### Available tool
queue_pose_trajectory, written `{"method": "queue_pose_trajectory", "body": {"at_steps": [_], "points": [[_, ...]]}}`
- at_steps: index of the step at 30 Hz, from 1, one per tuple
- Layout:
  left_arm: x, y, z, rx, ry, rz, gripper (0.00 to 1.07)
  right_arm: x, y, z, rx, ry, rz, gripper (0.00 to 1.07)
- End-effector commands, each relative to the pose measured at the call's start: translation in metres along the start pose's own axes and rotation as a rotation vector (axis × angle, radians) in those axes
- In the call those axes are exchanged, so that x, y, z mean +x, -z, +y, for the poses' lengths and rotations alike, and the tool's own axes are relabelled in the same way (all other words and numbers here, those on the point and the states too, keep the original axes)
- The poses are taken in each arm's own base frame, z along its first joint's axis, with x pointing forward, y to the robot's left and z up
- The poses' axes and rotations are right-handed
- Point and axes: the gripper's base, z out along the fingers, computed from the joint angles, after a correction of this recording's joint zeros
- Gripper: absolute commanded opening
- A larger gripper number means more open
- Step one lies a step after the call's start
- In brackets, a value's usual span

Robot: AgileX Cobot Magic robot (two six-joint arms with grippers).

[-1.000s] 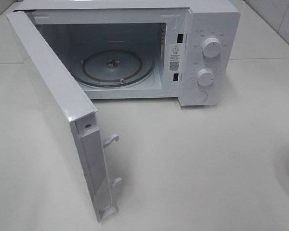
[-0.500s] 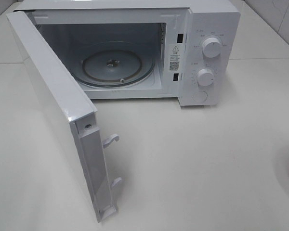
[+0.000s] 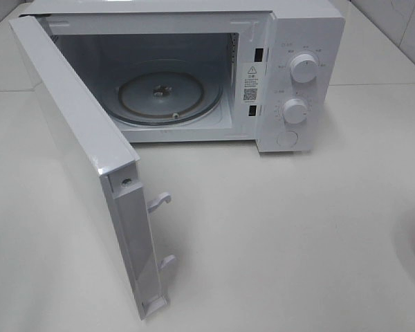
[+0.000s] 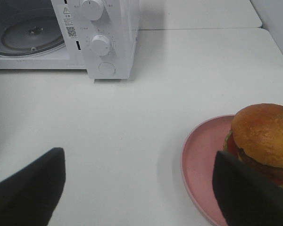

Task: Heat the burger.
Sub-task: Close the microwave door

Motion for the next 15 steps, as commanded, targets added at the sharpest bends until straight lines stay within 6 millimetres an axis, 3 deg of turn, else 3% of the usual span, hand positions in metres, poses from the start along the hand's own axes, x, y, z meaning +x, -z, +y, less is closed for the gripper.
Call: {"method": "queue_pose_trajectory", "body": {"at_steps": [1,2,3,5,15], "points": [[-0.009,-0.019,0.004,-0.022,0.015,-0.026,0.42,0.002,0.003,0.000,0.005,-0.004,-0.037,0.76],[-0.011,-0.025,0.005,-0.025,0.019,-0.016,0.35,0.002,0.003,0.000,0.005,-0.004,-0.037,0.76],[-0.011,-0.025,0.005,-0.025,0.019,-0.016,0.35,0.002,0.003,0.000,0.005,-0.004,-0.037,0.76],[-0.015,-0.050,0.009,-0.038,0.027,0.034,0.04,0.002,0.003,0.000,0.005,-0.004,-0.037,0.76],[-0.020,-0.101,0.021,-0.098,0.026,-0.036,0.00,0.002,0.003,0.000,0.005,-0.004,-0.037,0.76]]}}
